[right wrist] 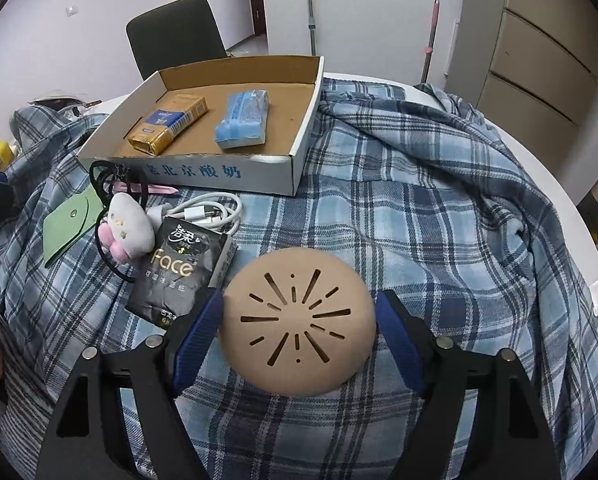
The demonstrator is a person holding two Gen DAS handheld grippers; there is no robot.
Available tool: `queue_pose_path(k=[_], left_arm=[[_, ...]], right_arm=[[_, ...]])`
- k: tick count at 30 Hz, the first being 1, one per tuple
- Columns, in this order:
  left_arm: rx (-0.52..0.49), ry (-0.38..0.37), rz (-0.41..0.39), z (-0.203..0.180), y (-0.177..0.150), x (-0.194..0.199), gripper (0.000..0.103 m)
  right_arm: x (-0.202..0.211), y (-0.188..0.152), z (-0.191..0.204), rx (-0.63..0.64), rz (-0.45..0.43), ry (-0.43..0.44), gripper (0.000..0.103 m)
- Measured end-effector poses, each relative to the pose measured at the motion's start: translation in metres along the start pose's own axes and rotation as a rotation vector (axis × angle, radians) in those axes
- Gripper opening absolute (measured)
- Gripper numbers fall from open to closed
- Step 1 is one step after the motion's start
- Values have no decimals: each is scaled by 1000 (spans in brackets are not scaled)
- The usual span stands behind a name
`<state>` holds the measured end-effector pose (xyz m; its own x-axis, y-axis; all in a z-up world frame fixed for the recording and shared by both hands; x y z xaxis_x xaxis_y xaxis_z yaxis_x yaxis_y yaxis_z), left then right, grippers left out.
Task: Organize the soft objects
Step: 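Grasp the tan round perforated disc with the right gripper, then grasp the green felt pouch with the left gripper while the right gripper holds the disc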
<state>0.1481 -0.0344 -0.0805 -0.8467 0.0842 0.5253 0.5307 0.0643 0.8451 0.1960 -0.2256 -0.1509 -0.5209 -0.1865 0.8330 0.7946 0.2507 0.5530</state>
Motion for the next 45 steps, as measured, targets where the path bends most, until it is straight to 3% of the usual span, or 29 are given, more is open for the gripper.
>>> queue_pose_path(k=[13, 19, 23, 30, 33, 34, 35, 38, 41, 45], left_arm=[[-9, 3, -5, -2, -1, 1, 103], [-7, 3, -8, -2, 0, 2, 103], [-2, 0, -14, -1, 0, 3, 103], [-22, -7, -3, 2, 6, 7, 103], [-80, -30, 29, 5, 12, 7, 103], [-122, -51, 72, 5, 11, 3, 102], [-154, -58, 103, 6, 8, 0, 96], [-262, -17, 173, 13, -1, -6, 89], [-286, -82, 259, 11, -18, -13, 89], [-308, -106, 357, 15, -38, -30, 89]], right_arm=[[-8, -4, 5, 46, 38, -20, 84], [-8, -5, 3, 46, 33, -39, 81], [9, 1, -2, 10, -52, -14, 81], [61, 18, -4, -1, -307, -27, 81], [74, 25, 0, 2, -366, -35, 81], [76, 25, 3, 8, -370, -27, 81], [76, 26, 5, 16, -370, -16, 81], [75, 24, 9, 32, -367, 6, 81], [72, 24, 16, 57, -350, 78, 81], [66, 20, 23, 72, -315, 130, 81]])
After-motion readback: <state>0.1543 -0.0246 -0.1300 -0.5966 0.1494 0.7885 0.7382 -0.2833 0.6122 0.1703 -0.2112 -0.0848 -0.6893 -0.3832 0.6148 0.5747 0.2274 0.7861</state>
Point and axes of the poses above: each gripper's, at about its wrist camera, not at the fingertips, and x roughly against the way its jaws point, z to its left, y to its top, the point moved 9 cm from there along -x, roughly the way its jaws point, and after that the axes turned 3 degrees about x, right-handed, at the moved point
